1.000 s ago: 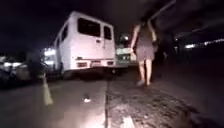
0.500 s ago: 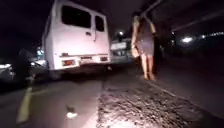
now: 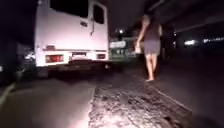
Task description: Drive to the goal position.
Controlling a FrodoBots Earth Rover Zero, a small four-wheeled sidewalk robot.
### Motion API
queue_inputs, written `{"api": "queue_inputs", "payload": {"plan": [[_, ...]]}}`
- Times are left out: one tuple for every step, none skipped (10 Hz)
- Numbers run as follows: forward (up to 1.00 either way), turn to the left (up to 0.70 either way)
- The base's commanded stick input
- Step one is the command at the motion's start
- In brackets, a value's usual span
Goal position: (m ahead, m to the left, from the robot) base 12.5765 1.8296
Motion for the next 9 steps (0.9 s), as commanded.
{"api": "queue_inputs", "payload": {"plan": [[1.00,-0.40],[1.00,-0.40],[1.00,-0.40],[1.00,-0.36],[1.00,-0.24],[1.00,0.00],[1.00,0.00],[1.00,0.00],[1.00,0.00]]}}
